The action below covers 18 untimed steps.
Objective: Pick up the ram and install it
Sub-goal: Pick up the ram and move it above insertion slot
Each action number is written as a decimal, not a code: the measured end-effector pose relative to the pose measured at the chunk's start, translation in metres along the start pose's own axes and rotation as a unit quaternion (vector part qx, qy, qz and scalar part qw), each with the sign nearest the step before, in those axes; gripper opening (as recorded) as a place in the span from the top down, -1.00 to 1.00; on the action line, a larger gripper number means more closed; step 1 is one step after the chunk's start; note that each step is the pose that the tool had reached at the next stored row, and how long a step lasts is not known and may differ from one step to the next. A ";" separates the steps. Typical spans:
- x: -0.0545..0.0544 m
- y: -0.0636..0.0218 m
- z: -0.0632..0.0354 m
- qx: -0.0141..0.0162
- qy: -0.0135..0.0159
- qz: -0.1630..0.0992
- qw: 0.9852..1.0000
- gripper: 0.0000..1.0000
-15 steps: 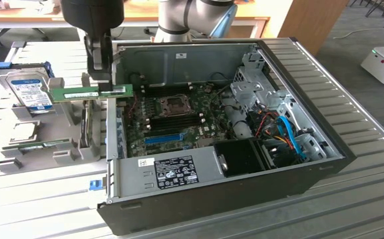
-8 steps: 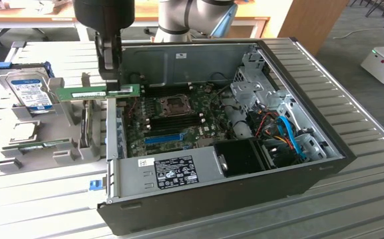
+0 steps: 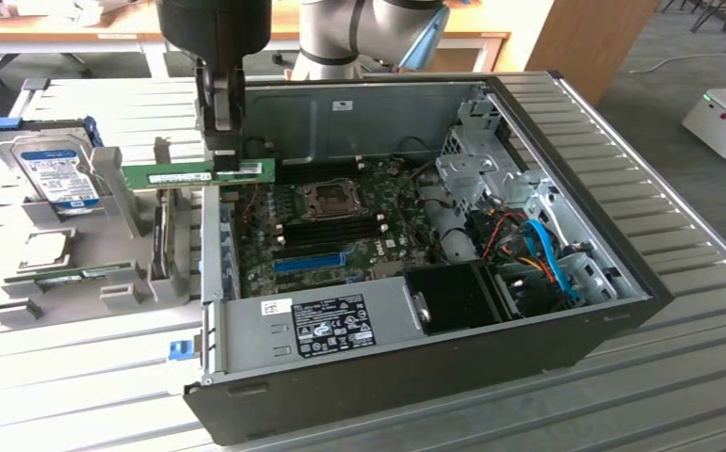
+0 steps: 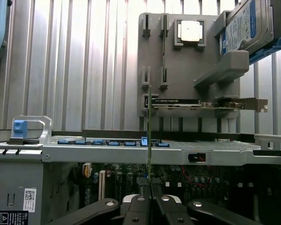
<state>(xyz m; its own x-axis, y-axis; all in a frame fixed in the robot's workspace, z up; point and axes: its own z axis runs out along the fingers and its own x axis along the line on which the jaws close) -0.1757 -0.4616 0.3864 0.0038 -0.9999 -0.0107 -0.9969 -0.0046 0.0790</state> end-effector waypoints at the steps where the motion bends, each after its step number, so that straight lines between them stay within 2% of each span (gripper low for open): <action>1: 0.000 0.0000 0.0000 0.000 0.000 0.000 1.000 0.76; 5: 0.000 -0.0001 0.0000 0.000 0.000 0.000 1.000 0.76; 8: 0.000 -0.0001 0.0000 0.003 0.000 0.000 1.000 0.76; 13: 0.000 -0.0001 0.0001 0.010 0.000 -0.001 1.000 0.76; 18: 0.000 -0.0001 0.0000 0.010 0.000 -0.001 1.000 0.76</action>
<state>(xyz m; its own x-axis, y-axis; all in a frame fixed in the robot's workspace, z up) -0.1757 -0.4615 0.3864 0.0064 -0.9999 -0.0106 -0.9983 -0.0070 0.0582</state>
